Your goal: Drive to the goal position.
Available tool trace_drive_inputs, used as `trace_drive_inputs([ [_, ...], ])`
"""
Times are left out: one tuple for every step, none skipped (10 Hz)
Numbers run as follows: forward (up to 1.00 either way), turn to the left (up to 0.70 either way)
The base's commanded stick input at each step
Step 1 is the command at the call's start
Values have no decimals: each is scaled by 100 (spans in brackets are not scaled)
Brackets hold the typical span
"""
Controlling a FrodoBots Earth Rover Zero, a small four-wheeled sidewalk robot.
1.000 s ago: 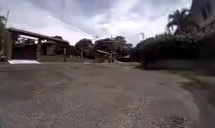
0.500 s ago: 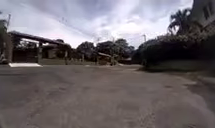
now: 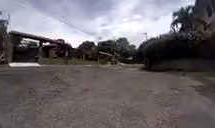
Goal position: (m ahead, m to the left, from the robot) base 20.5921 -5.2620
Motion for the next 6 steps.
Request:
trace_drive_inputs([
  [50,0],
  [50,0],
  [50,-30],
  [50,-50],
  [50,-50],
  [50,-50],
])
